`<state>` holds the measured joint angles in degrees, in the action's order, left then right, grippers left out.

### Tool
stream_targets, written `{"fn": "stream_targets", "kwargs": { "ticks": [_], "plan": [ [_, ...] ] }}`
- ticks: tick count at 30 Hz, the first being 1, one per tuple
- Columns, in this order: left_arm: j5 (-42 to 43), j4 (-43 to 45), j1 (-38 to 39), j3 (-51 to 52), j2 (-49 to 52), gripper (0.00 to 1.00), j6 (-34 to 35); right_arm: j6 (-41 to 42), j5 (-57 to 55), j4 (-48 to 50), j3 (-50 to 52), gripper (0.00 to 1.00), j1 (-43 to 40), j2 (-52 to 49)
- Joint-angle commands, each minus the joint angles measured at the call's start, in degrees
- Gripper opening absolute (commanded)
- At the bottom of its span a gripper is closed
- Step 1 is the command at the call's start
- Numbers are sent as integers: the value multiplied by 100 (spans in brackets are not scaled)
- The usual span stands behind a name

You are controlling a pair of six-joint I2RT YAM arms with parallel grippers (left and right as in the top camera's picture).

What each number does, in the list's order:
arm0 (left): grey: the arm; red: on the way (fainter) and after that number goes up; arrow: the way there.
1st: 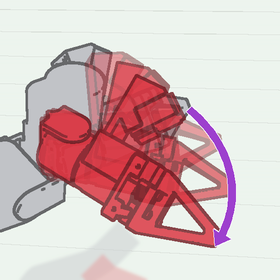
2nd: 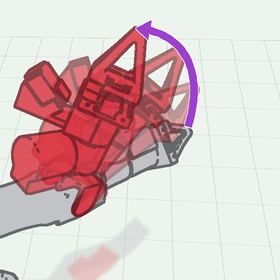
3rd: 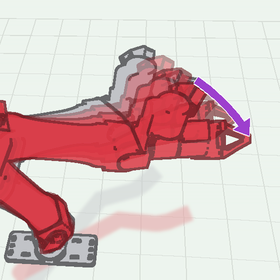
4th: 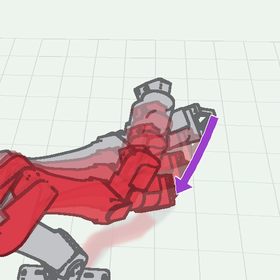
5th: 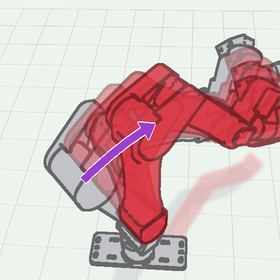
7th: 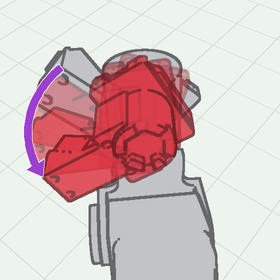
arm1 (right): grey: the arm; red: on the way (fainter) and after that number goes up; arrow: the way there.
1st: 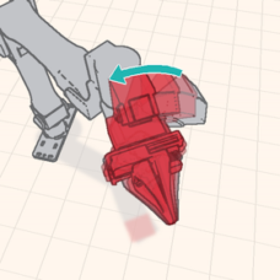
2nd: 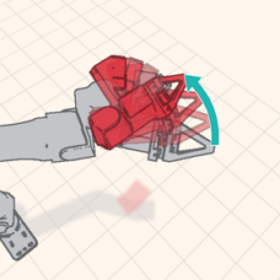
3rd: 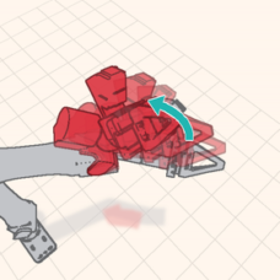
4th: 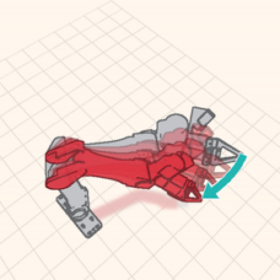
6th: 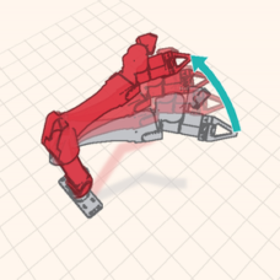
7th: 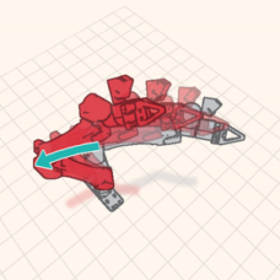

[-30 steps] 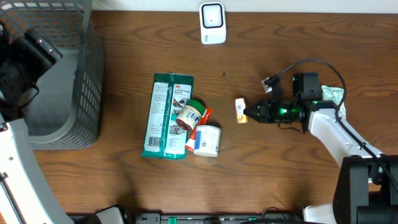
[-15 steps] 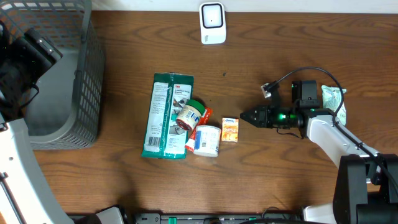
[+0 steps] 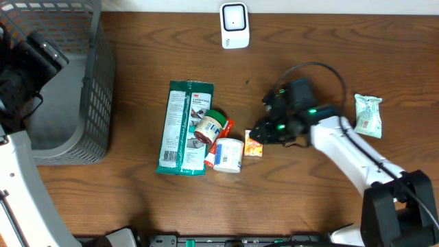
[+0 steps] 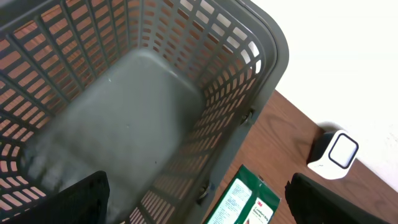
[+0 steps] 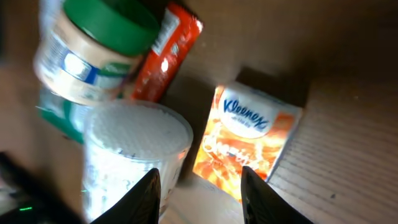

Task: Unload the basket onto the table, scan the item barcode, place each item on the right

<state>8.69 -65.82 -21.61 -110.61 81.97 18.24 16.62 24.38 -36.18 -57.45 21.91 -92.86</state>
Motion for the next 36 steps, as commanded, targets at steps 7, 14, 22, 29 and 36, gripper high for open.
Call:
{"fn": "stream_targets", "kwargs": {
  "ticks": [7, 14, 22, 29, 36],
  "plan": [
    [-13, -11, -24, -11, 4, 88, 50, 457, -1880, -66, -57, 38, 1097, 72],
    [-13, -11, -24, -11, 4, 88, 50, 702, -2586, 2, -39, 37, 1423, 70],
    [-13, -11, -24, -11, 4, 88, 52, 887, -2715, 398, 238, 36, 1532, 66],
    [-13, -11, -24, -11, 4, 88, 50, 929, -2756, 949, 664, 37, 1528, 59],
    [-13, -11, -24, -11, 4, 88, 50, 929, -2900, 1220, 861, 37, 1526, 59]
  ]
}}
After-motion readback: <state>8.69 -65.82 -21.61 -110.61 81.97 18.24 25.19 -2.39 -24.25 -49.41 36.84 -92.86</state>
